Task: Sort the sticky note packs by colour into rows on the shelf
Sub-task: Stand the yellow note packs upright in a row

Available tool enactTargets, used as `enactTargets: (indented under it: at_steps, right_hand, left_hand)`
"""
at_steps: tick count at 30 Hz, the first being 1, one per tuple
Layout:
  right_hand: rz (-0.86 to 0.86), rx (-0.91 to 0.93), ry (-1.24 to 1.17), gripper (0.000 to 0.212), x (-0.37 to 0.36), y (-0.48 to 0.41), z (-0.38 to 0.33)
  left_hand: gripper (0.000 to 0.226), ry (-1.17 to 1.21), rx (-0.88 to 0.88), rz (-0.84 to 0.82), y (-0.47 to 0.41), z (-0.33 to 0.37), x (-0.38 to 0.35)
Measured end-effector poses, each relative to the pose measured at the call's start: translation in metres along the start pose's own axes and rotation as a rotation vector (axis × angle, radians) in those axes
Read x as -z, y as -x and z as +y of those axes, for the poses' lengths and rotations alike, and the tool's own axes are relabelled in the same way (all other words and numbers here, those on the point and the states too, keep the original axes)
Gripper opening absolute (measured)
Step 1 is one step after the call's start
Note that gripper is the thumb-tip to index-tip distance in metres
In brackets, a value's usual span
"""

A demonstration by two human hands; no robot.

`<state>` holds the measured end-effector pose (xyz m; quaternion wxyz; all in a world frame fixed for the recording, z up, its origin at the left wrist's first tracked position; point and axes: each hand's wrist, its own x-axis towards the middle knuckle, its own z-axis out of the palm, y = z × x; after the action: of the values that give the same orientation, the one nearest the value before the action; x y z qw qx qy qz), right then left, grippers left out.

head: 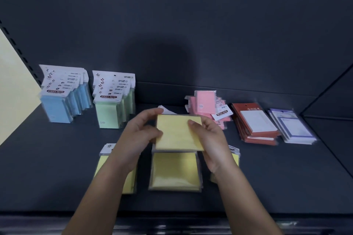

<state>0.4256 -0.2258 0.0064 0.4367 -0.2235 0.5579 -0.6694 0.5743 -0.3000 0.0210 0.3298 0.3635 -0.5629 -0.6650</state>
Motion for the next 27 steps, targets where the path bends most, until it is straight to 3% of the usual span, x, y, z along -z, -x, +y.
enactTargets:
  at_steps: [6,13,18,20,23,27]
  right_hand:
    - [-0.045,0.116,0.164,0.040,0.014,0.022,0.013]
    - [0.055,0.210,0.816,0.039,0.021,0.042,0.028]
    - [0.073,0.275,1.053,0.031,0.020,0.042,0.029]
    - [0.079,0.248,1.150,0.039,0.020,0.042,0.031]
    - [0.087,0.178,1.181,0.059,0.020,0.044,0.031]
    - [0.021,0.123,1.145,0.060,0.021,0.050,0.030]
  left_hand:
    - [0.027,-0.136,-0.071,0.081,0.015,-0.022,-0.007]
    - [0.027,-0.542,-0.230,0.143,0.031,-0.045,-0.009]
    - [0.033,-0.685,-0.168,0.159,0.032,-0.053,-0.013]
    - [0.036,-0.745,-0.111,0.170,0.034,-0.055,-0.015]
    - [0.040,-0.744,-0.096,0.171,0.039,-0.058,-0.017]
    - [0.047,-0.519,0.064,0.137,0.047,-0.055,-0.020]
